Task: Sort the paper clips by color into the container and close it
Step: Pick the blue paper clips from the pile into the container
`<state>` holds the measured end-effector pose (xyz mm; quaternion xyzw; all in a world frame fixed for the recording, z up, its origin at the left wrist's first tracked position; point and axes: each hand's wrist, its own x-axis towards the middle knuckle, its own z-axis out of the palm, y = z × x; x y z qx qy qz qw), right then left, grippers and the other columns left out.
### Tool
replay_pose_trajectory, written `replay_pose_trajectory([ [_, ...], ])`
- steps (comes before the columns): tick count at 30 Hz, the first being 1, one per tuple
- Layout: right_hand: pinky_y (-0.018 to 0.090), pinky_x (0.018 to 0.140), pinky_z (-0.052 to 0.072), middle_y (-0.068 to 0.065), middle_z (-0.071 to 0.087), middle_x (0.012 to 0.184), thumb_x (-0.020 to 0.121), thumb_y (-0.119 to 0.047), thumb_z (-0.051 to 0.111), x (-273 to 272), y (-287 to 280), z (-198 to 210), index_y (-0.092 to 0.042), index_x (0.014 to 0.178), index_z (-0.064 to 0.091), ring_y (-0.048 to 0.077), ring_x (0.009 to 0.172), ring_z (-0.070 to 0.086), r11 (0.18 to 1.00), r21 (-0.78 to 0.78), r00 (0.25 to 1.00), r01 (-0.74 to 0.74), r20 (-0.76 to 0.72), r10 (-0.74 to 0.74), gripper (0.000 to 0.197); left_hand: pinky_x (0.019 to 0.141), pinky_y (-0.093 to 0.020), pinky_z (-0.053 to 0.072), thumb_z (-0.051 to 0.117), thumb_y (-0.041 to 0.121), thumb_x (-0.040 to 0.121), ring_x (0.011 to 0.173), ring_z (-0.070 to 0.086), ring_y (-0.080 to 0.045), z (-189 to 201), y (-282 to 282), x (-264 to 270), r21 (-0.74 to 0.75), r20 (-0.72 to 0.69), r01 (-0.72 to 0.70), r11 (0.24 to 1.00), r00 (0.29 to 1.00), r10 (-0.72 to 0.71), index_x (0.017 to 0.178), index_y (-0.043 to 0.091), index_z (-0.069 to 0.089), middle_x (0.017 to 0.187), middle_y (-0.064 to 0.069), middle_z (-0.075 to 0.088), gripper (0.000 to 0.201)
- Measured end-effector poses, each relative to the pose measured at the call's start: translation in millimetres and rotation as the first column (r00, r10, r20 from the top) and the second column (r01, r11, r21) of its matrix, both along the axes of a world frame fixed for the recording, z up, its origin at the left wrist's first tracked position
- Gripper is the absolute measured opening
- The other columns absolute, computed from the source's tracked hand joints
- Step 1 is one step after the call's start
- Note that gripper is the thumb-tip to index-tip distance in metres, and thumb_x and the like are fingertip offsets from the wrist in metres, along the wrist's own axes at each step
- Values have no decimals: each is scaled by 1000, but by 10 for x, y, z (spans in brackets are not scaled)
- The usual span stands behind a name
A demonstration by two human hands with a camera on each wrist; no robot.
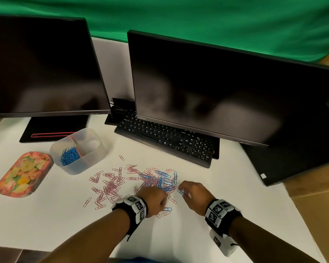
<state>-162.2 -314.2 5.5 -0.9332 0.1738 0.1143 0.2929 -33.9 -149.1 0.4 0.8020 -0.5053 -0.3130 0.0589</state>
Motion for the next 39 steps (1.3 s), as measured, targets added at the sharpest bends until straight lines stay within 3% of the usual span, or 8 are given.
replay_pose_trajectory([
  [11, 19, 75, 40, -4, 60, 93, 89, -12, 52, 14, 4, 51, -18, 114, 61, 12, 84, 53, 996, 47, 995, 81, 51, -84, 27, 86, -34, 48, 52, 34, 93, 101, 61, -28, 70, 25, -23, 38, 74, 22, 999, 997, -25, 112, 18, 55, 111, -5, 64, 25],
  [16, 15, 73, 39, -8, 57, 91, 89, -13, 52, 22, 45, 103, -18, 114, 62, 10, 84, 52, 993, 65, 995, 95, 38, -97, 27, 82, -36, 51, 49, 19, 92, 95, 63, -31, 51, -45, -46, 73, 143, 65, 995, 987, -75, 106, 11, 59, 105, -10, 66, 19],
  [21, 8, 59, 38, -11, 55, 71, 89, -8, 55, 117, 81, 178, -17, 104, 64, 4, 63, 50, 912, 258, 944, 319, -1, -330, 20, 74, -31, 47, 49, 22, 91, 85, 59, -25, 142, -24, 27, -43, -131, -162, 986, 979, 155, 96, 12, 59, 91, -6, 63, 14],
  [25, 22, 44, 29, 6, 46, 52, 87, 9, 47, 426, 191, 328, 1, 106, 59, 16, 45, 39, 472, 695, 793, 542, -238, -560, 24, 58, -25, 40, 54, 21, 94, 60, 48, -12, 374, 88, 263, -50, -554, -543, 838, 713, 429, 79, 19, 55, 66, 6, 52, 15],
  [28, 23, 43, 32, 9, 47, 54, 86, 13, 46, 774, 385, 526, 3, 106, 59, 20, 46, 45, 272, 813, 792, 515, -331, -513, 26, 48, -22, 27, 55, 9, 94, 46, 33, -9, 538, 269, 496, 54, -831, -798, 600, 297, 470, 76, 16, 57, 56, 4, 44, 19],
  [31, 24, 42, 33, 11, 48, 64, 86, 14, 45, 1216, 656, 731, 2, 102, 58, 21, 49, 50, 228, 867, 843, 443, -317, -434, 24, 44, -20, 22, 49, -2, 94, 45, 27, -8, 630, 539, 769, 98, -918, -928, 360, 56, 394, 79, 11, 55, 67, -5, 44, 21],
  [35, 22, 38, 41, 11, 50, 66, 87, 15, 47, 1854, 1084, 910, -1, 88, 60, 19, 47, 54, 321, 874, 909, 365, -260, -325, 20, 45, -21, 28, 45, -6, 92, 49, 37, -10, 702, 980, 1168, 167, -935, -981, 95, -127, 331, 102, 5, 59, 69, -6, 47, 20],
  [39, 22, 38, 47, 12, 52, 67, 87, 13, 51, 2373, 1475, 985, -4, 80, 59, 14, 41, 58, 423, 847, 943, 322, -248, -221, 20, 48, -23, 36, 40, 0, 94, 56, 44, -14, 743, 1318, 1490, 232, -923, -971, -57, -238, 302, 106, 3, 57, 69, -5, 47, 21],
])
